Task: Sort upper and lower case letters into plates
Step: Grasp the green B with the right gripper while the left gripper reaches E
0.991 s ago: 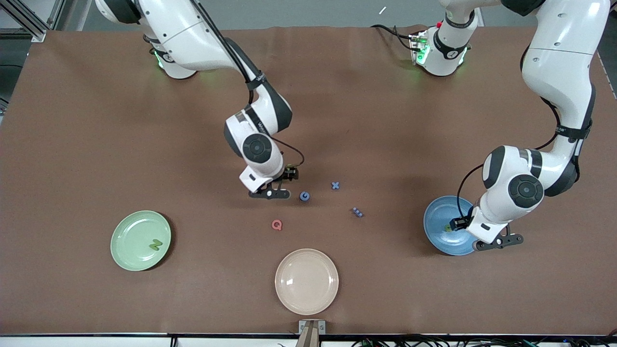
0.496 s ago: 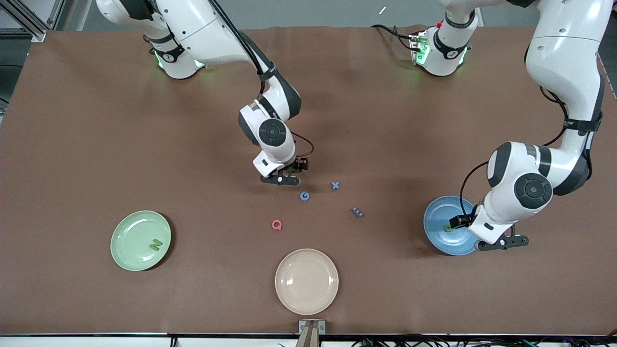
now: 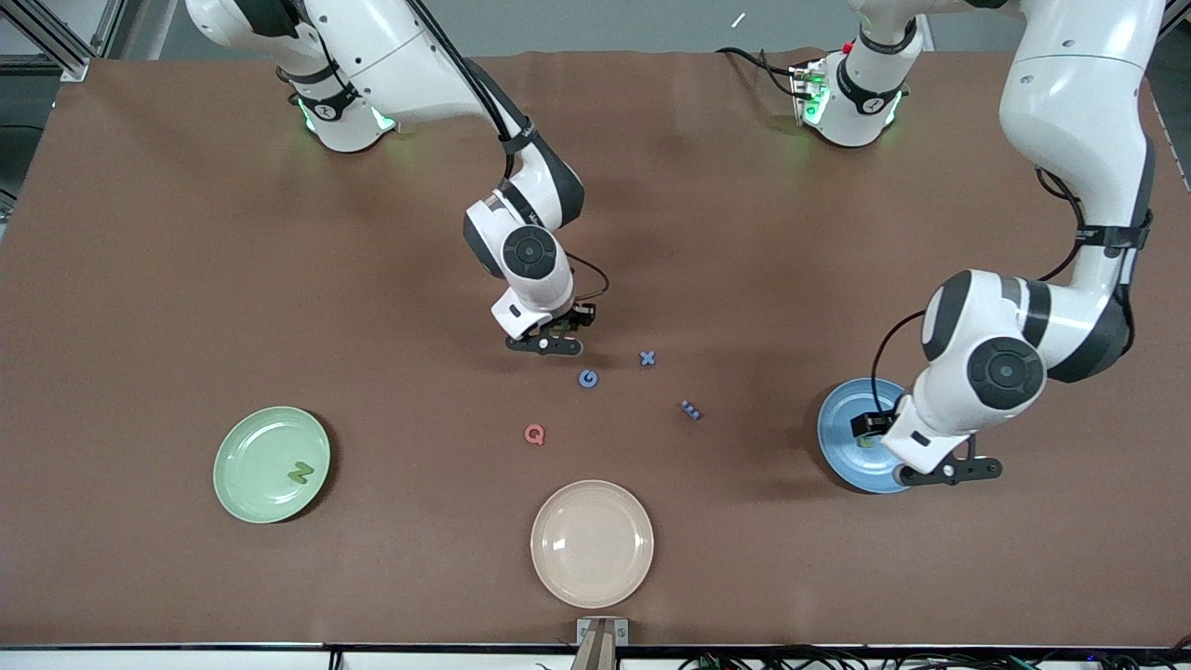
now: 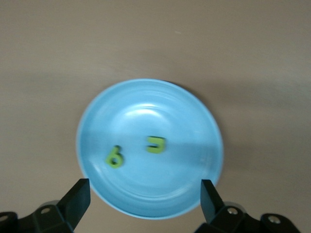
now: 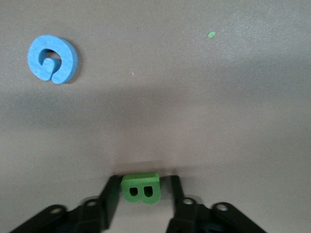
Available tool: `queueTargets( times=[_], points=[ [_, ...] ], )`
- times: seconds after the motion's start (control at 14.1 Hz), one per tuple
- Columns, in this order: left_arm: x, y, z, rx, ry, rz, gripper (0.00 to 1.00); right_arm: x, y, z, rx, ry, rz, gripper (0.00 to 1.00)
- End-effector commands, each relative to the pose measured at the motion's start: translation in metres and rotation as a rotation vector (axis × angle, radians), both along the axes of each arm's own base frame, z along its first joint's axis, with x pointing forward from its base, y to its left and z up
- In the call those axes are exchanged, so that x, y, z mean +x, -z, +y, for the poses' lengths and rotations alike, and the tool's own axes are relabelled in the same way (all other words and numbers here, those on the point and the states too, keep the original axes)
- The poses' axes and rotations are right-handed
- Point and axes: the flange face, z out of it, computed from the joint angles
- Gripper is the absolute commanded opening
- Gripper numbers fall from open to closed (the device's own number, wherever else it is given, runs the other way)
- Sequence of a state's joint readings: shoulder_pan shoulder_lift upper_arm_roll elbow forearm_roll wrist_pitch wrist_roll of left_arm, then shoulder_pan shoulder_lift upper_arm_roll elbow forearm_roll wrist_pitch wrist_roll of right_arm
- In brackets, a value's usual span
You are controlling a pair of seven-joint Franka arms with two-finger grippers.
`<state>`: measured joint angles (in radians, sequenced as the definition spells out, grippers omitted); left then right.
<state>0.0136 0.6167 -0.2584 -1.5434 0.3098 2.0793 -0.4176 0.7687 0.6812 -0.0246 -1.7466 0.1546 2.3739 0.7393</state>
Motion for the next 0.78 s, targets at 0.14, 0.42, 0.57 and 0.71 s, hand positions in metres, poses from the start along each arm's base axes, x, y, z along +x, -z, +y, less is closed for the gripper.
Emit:
queueTargets(
  times=[0.14, 0.42, 0.57, 0.71],
  points=[
    [-0.019, 0.012, -0.121, -0.001, -0.175, -0.035, 1.0, -0.006, -0.009, -0.005, 0.002, 0.017, 0.01, 0.06],
    [-0.04, 0.04, -0.205, -0.015, -0.338, -0.055, 0.91, 0.043, -0.036, -0.041, -0.014, -0.009, 0.002, 0.01],
    [-0.05, 0.056, -0.23, -0.013, -0.443, -0.059, 0.86, 0.091, -0.065, -0.081, -0.042, -0.076, -0.028, 0.01],
    [-0.052, 0.07, -0.24, -0.033, -0.517, -0.076, 0.79, 0.134, -0.086, -0.133, -0.068, -0.158, -0.065, 0.01]
  ],
)
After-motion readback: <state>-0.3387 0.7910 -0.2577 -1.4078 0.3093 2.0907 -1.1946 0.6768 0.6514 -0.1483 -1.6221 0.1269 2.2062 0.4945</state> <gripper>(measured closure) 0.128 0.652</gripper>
